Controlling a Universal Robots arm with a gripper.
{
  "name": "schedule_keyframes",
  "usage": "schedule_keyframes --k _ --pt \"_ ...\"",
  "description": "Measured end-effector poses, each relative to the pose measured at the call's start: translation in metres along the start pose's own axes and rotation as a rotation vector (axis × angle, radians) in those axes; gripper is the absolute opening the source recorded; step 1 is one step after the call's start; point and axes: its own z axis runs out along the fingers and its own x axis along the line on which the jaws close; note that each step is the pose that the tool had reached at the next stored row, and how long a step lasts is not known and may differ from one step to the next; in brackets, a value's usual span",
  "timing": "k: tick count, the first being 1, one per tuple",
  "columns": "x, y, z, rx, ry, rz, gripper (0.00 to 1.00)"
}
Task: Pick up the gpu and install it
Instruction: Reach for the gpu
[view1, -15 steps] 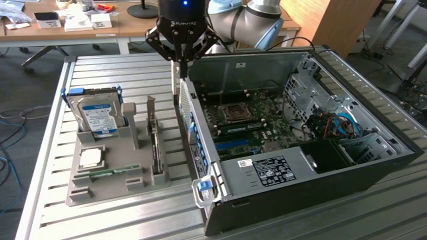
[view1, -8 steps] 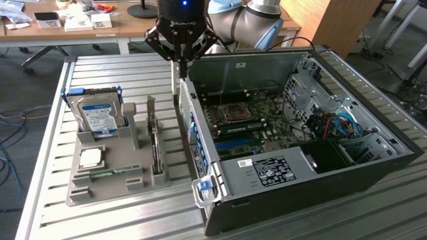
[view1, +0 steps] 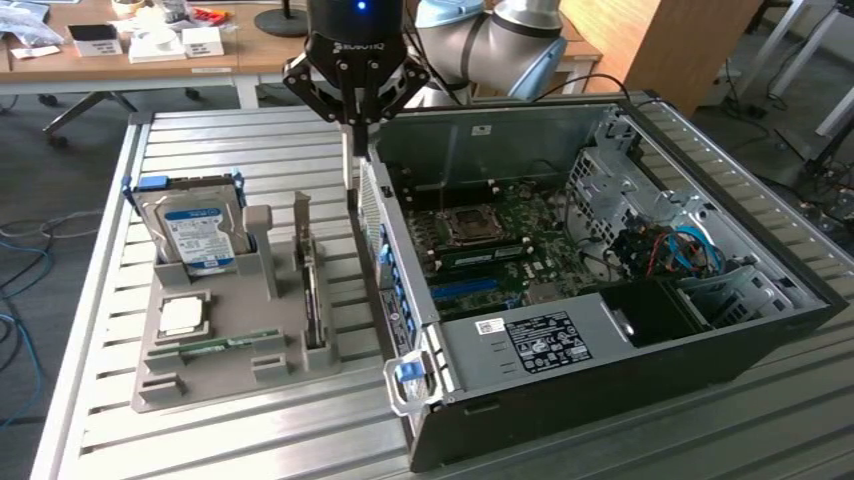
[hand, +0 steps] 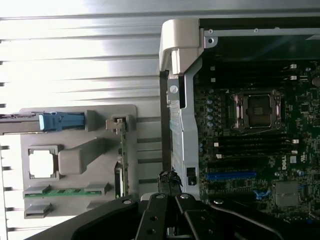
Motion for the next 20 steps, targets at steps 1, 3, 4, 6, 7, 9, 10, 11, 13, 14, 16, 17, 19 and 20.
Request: schedule_keyframes --k 1,3,4,6,7,9,10,11,13,14,16,17,19,20 --pt "0.002 -0.0001 0.0 0.0 -0.0001 0.0 0.11" --pt "0.005 -0.0004 -0.0001 0.0 0.0 0.0 0.11" --pt "0.007 -0.0005 -0.0001 0.0 0.0 0.0 0.11" --pt "0.01 -0.0008 -0.0002 0.0 0.0 0.0 0.11" --pt "0.012 -0.0009 -0.0003 0.0001 0.0001 0.0 0.11" --pt "0.016 -0.0012 -0.0003 0.0 0.0 0.0 0.11" --pt "0.018 -0.0013 -0.0003 0.0001 0.0 0.0 0.11" --pt "0.019 -0.0015 -0.0003 0.0 0.0 0.0 0.11" --pt "0.021 -0.0016 -0.0004 0.0 0.0 0.0 0.11" --pt "0.021 -0.0016 -0.0004 0.0 0.0 0.0 0.11" --pt "0.021 -0.0016 -0.0004 0.0 -0.0001 0.0 0.11" --pt "0.021 -0.0016 -0.0004 0.0 -0.0001 0.0 0.11" --pt "0.021 -0.0016 -0.0004 0.0001 0.0 0.0 0.11" --pt "0.021 -0.0016 -0.0004 0.0001 0.0 0.0 0.11"
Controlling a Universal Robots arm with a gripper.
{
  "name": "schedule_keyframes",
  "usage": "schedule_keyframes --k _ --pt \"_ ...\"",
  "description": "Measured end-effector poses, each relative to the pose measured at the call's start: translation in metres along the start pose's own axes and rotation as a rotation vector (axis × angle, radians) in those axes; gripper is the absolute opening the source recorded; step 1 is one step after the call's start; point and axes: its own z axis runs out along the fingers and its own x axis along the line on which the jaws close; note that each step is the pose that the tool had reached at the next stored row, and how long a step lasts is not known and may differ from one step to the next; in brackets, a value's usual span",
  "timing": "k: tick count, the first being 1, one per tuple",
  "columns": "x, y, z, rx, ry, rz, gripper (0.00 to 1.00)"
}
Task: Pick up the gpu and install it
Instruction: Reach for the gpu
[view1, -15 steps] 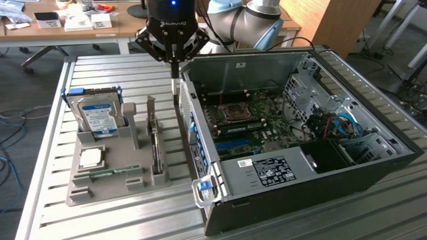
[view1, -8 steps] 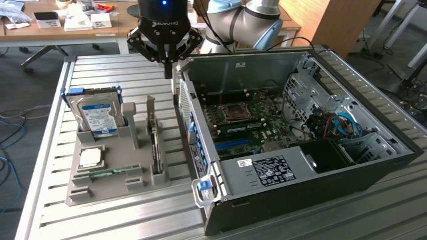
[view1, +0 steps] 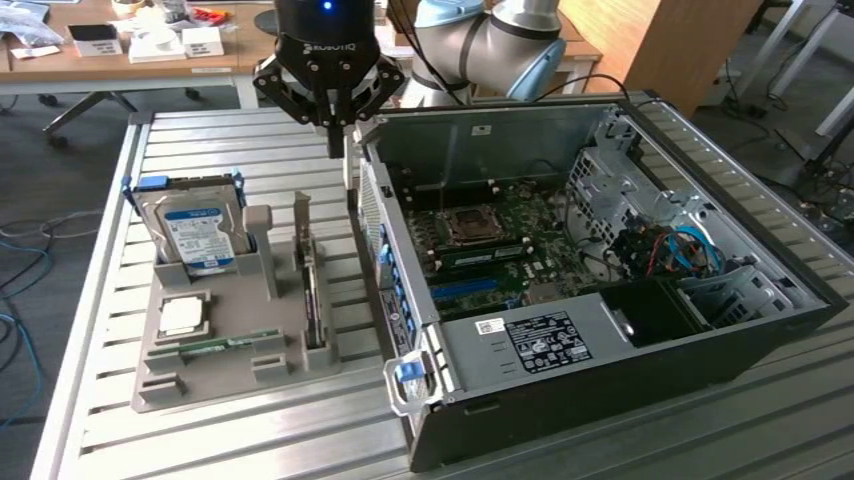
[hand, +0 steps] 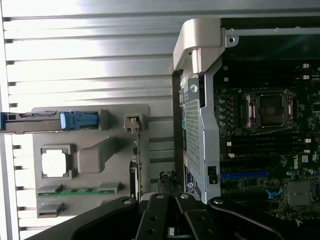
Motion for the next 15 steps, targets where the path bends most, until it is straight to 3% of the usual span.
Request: schedule_keyframes --k 15 --pt "0.011 -0.0009 -0.0002 0.0 0.0 0.0 0.11"
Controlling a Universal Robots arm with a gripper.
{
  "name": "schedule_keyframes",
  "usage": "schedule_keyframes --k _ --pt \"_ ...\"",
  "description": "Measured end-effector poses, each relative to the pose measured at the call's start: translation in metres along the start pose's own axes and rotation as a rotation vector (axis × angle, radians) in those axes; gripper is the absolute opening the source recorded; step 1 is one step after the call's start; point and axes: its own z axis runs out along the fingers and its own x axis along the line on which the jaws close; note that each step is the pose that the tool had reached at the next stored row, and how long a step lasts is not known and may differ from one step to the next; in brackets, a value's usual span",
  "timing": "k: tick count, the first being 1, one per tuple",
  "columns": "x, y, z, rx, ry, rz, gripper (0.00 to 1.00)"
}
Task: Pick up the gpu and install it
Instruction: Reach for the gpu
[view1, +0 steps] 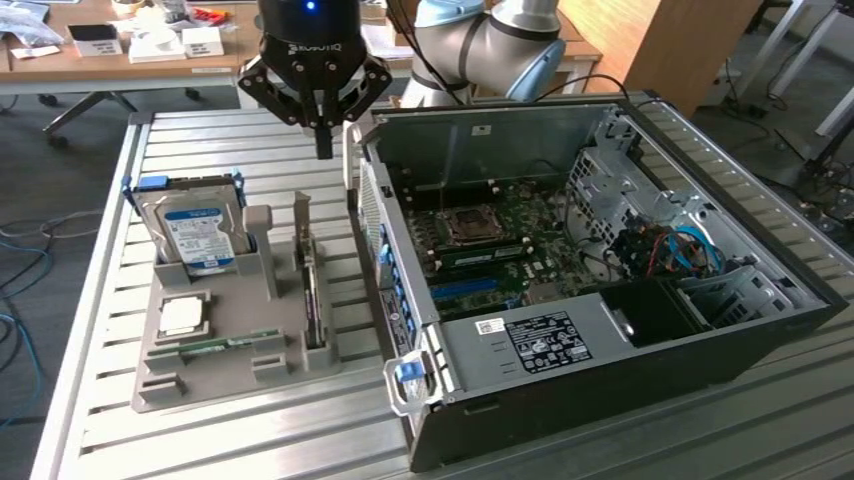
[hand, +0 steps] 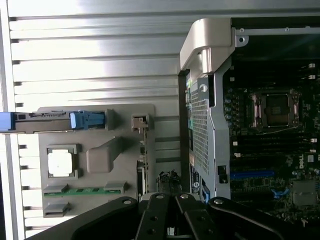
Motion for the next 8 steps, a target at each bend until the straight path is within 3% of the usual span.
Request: schedule_keyframes --k 8 --pt "0.0022 -0.0001 -0.0001 0.0 0.0001 0.0 0.11"
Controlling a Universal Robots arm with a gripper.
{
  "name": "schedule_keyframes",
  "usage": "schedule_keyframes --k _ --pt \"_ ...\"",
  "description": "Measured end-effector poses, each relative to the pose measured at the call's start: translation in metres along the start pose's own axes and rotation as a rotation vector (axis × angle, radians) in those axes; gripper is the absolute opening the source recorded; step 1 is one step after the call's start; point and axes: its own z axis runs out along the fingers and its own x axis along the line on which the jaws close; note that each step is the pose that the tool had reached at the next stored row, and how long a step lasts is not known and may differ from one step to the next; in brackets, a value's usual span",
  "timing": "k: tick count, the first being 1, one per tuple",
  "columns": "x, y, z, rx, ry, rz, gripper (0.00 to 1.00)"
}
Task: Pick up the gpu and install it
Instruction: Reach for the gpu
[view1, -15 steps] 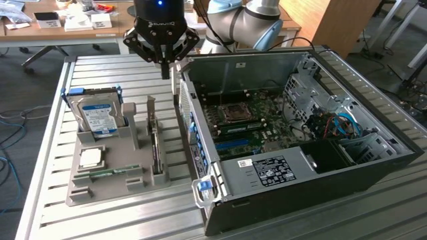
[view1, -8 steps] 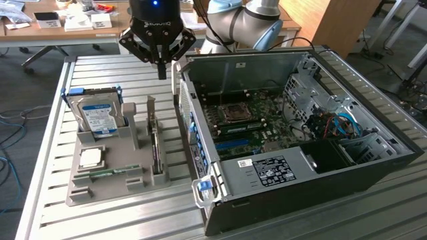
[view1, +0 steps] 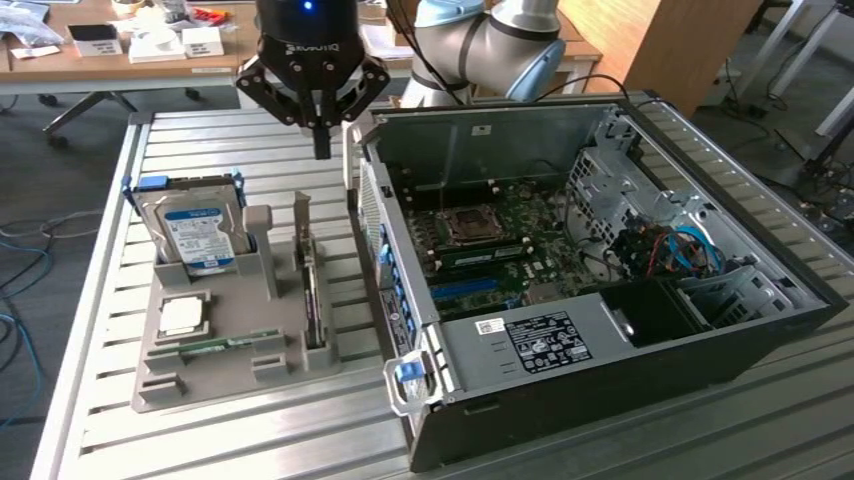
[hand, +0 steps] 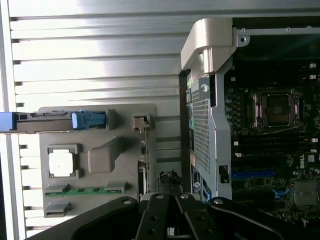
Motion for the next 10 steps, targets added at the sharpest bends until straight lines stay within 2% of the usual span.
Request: schedule_keyframes --k 10 --pt "0.016 -0.0012 -0.0001 -0.0001 -0.0002 0.0 0.11"
